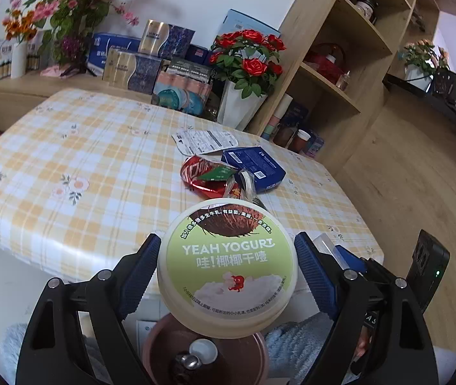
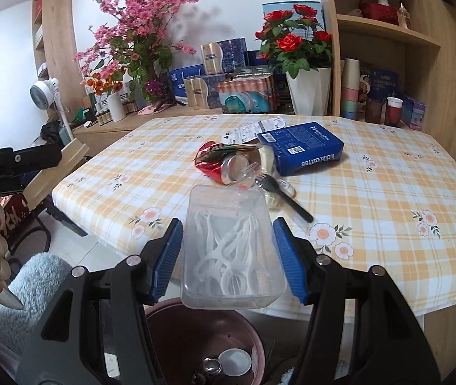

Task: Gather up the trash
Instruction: 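Carry the floss box over the bin and open the right gripper while left carries the lid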

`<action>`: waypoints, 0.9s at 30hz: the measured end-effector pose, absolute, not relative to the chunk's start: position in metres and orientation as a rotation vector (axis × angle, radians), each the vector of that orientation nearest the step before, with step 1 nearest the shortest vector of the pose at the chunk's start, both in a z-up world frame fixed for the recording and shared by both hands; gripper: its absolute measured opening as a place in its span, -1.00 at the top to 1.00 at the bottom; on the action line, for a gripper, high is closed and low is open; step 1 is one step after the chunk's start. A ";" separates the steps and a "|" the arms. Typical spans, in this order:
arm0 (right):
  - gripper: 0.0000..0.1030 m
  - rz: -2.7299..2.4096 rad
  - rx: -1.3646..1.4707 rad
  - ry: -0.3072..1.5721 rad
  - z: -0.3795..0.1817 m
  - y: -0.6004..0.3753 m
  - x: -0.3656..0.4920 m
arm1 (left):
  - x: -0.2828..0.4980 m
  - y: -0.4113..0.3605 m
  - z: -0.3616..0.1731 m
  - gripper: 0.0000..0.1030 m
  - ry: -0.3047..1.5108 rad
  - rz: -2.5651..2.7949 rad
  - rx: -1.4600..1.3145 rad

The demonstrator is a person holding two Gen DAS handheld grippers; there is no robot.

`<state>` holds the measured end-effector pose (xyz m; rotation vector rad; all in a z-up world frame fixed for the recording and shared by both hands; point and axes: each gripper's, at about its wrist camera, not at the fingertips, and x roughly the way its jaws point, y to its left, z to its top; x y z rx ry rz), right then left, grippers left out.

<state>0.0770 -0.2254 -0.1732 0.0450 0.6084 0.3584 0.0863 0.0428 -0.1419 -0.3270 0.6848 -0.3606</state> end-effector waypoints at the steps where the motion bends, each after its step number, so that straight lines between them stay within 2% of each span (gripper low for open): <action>1: -0.15 0.359 0.044 0.609 -0.173 -0.225 0.075 | 0.083 0.045 -0.143 -0.60 0.689 -0.364 -0.343; 16: -0.15 0.393 0.022 0.603 -0.171 -0.217 0.050 | 0.043 0.048 -0.138 -0.60 0.664 -0.330 -0.313; 27: -0.16 0.437 0.008 0.647 -0.188 -0.203 0.052 | 0.046 0.053 -0.153 -0.60 0.703 -0.316 -0.333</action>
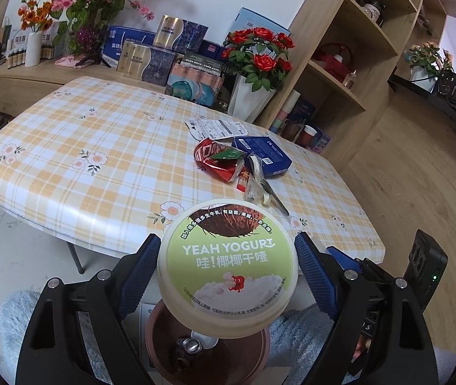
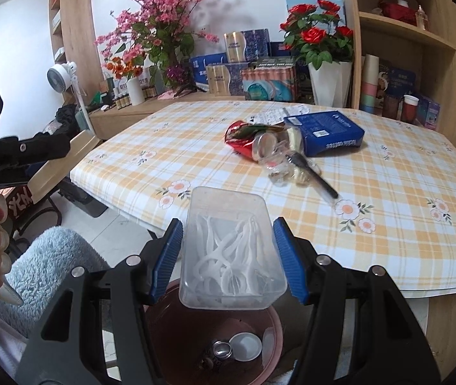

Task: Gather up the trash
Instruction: 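Carry the floss box over the bin and open the right gripper while left carries the lid, then lower the yogurt lid into the brown bin and open the left gripper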

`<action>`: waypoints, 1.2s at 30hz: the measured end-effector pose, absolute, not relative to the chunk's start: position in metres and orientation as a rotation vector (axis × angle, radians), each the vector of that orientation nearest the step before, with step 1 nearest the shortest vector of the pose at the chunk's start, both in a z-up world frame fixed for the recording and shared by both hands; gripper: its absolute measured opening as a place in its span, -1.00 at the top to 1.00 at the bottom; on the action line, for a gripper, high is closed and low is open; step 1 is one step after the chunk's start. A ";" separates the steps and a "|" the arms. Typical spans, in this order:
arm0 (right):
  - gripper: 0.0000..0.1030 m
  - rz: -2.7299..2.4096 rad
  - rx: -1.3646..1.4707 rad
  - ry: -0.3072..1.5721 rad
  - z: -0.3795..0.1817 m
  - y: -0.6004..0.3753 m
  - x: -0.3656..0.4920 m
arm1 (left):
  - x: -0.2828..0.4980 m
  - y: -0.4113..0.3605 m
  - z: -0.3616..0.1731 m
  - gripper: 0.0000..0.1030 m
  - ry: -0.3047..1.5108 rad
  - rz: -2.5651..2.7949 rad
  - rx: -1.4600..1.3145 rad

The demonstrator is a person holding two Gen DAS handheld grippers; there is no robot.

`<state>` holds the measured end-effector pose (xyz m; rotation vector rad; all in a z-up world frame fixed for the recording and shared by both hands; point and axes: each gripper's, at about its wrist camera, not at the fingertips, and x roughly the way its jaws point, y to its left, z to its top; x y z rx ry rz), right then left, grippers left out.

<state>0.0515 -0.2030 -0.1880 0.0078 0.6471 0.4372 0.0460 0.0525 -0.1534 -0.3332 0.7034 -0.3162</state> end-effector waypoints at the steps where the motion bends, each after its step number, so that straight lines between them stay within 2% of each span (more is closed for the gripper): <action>1: -0.16 0.440 0.006 0.651 -0.189 -0.202 0.052 | 0.047 0.053 -0.155 -0.60 0.705 -0.315 -0.332; 9: -0.19 0.445 0.007 0.651 -0.191 -0.198 0.052 | 0.048 0.052 -0.159 -0.60 0.717 -0.312 -0.330; 14: -0.46 0.413 0.000 0.611 -0.183 -0.201 0.050 | 0.047 0.050 -0.159 -0.60 0.713 -0.318 -0.318; 18: -0.80 0.373 0.007 0.572 -0.172 -0.209 0.050 | 0.046 0.047 -0.159 -0.60 0.713 -0.324 -0.308; 21: -0.88 0.339 0.013 0.553 -0.165 -0.216 0.051 | 0.046 0.044 -0.158 -0.60 0.714 -0.330 -0.300; 36: -0.89 0.247 0.087 0.505 -0.149 -0.248 0.057 | 0.046 0.015 -0.159 -0.60 0.738 -0.395 -0.227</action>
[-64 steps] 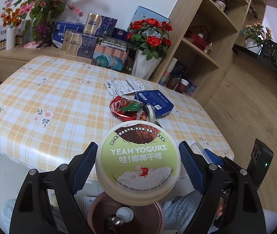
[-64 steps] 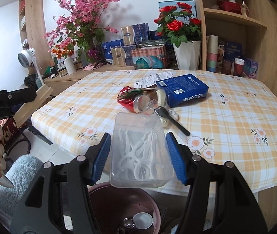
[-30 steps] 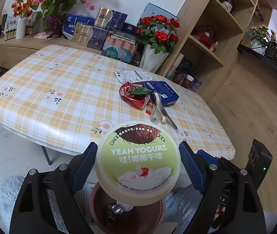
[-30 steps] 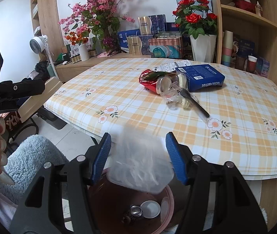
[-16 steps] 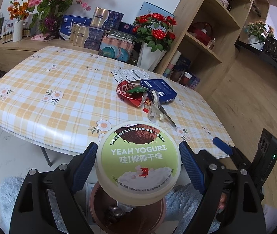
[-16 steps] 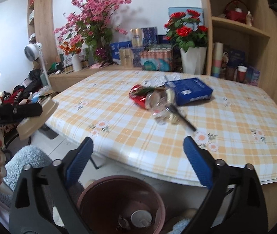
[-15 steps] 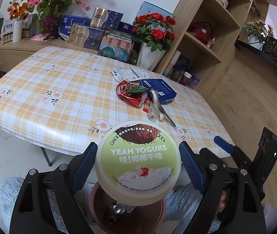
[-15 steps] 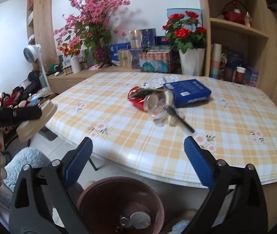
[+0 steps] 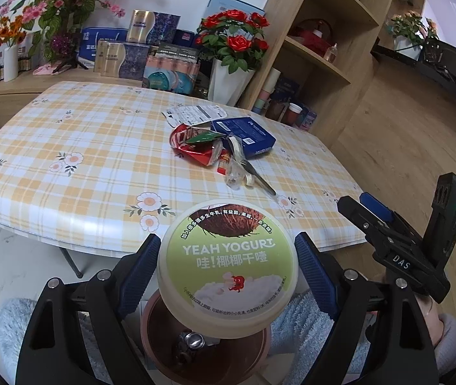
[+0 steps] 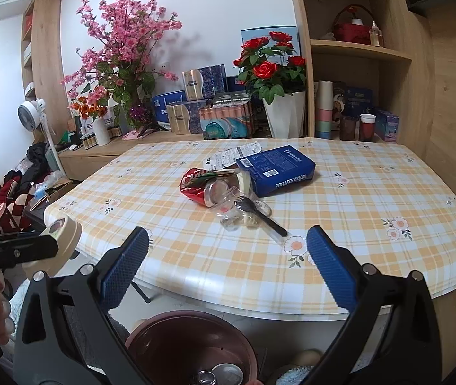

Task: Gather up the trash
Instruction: 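Lower the yogurt lid into the brown bin and open the left gripper, then reach the right gripper to the wrapped black spork and grasp it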

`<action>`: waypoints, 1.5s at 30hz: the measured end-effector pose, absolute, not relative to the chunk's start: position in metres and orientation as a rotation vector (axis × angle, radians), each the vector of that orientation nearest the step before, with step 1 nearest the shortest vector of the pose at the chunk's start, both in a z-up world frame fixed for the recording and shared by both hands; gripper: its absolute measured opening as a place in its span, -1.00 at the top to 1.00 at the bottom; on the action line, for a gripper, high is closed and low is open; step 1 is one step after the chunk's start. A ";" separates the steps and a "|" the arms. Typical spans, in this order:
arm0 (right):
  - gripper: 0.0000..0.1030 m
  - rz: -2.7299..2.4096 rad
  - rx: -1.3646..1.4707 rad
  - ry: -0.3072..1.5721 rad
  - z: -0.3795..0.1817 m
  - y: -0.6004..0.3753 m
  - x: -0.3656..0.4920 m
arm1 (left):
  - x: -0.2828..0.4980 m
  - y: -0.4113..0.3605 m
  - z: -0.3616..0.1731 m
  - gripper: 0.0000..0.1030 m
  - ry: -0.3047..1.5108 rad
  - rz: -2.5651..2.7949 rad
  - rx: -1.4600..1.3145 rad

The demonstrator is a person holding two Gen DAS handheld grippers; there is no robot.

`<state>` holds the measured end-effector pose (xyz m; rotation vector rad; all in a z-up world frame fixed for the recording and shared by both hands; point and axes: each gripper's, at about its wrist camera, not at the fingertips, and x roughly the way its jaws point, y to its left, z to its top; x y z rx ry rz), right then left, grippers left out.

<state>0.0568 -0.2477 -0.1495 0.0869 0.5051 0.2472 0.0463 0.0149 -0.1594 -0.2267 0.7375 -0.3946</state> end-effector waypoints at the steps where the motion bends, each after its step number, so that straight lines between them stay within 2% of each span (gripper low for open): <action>1: -0.89 0.245 0.089 0.506 -0.150 -0.248 0.057 | 0.046 0.011 -0.159 -0.61 0.740 -0.407 -0.221; 8: -0.89 0.234 0.109 0.510 -0.152 -0.256 0.058 | 0.050 -0.009 -0.156 -0.63 0.743 -0.459 -0.179; 12: -0.89 0.225 0.120 0.510 -0.153 -0.261 0.059 | 0.051 -0.008 -0.150 -0.79 0.715 -0.445 -0.169; 18: -0.89 0.215 0.137 0.519 -0.155 -0.266 0.061 | 0.056 0.009 -0.144 -0.88 0.682 -0.346 -0.183; 45: -0.89 0.124 0.092 0.612 -0.181 -0.276 0.096 | 0.087 0.064 -0.155 -0.88 0.685 -0.081 -0.177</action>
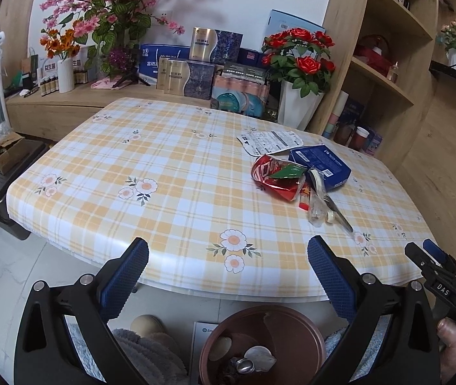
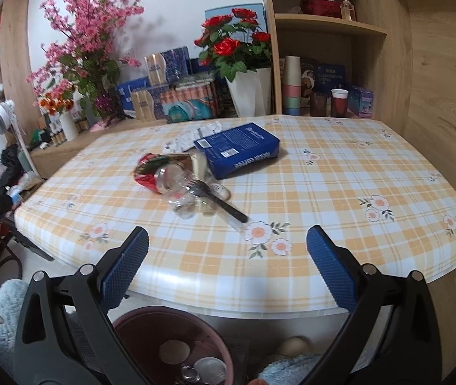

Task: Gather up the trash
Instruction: 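Reach the right gripper to the wrapped black spork and grasp it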

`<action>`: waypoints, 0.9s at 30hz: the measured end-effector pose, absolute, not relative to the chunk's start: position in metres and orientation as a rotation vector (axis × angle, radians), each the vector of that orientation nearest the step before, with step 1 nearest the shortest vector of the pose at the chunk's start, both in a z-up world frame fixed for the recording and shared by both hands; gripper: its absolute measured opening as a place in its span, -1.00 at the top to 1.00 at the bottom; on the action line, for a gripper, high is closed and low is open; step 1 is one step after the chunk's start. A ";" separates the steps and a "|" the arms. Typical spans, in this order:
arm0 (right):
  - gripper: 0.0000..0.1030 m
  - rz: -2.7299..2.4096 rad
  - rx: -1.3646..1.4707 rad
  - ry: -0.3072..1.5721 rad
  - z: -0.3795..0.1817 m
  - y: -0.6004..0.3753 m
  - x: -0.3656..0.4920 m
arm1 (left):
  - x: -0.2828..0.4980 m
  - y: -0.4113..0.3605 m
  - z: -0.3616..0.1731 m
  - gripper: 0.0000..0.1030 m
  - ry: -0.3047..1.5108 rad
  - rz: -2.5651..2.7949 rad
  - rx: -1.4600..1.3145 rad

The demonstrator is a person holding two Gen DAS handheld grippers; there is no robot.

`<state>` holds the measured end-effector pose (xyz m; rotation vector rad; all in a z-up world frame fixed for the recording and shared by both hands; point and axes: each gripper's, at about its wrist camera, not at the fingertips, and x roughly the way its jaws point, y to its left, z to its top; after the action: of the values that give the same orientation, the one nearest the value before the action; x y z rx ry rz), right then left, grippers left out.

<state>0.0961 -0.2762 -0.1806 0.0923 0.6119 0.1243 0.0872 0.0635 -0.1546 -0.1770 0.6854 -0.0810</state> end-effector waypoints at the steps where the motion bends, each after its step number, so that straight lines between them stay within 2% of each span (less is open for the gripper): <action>1: -0.89 0.132 0.089 0.617 -0.182 -0.277 0.099 | 0.089 0.064 -0.155 -0.88 0.685 -0.078 -0.173; 10: -0.85 0.289 -0.037 0.717 -0.206 -0.275 0.163 | 0.111 0.064 -0.178 -0.88 0.738 -0.073 -0.170; 11: -0.80 0.301 -0.037 0.723 -0.207 -0.275 0.170 | 0.114 0.063 -0.180 -0.88 0.744 -0.076 -0.170; 12: -0.68 0.320 -0.038 0.737 -0.209 -0.276 0.181 | 0.118 0.063 -0.183 -0.88 0.750 -0.080 -0.170; 17: -0.47 0.371 -0.098 0.799 -0.221 -0.263 0.225 | 0.135 0.063 -0.185 -0.88 0.743 -0.079 -0.178; 21: -0.21 0.407 -0.097 0.875 -0.235 -0.252 0.255 | 0.146 0.063 -0.188 -0.88 0.744 -0.077 -0.177; 26: -0.14 0.455 -0.076 0.941 -0.247 -0.246 0.275 | 0.154 0.062 -0.196 -0.88 0.770 -0.086 -0.186; 27: -0.04 0.470 -0.062 0.948 -0.248 -0.247 0.276 | 0.155 0.062 -0.198 -0.88 0.773 -0.088 -0.186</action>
<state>0.2755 -0.2472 -0.2479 -0.0617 0.9484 0.4701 0.1548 0.0617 -0.1981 -0.1856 0.7733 -0.0884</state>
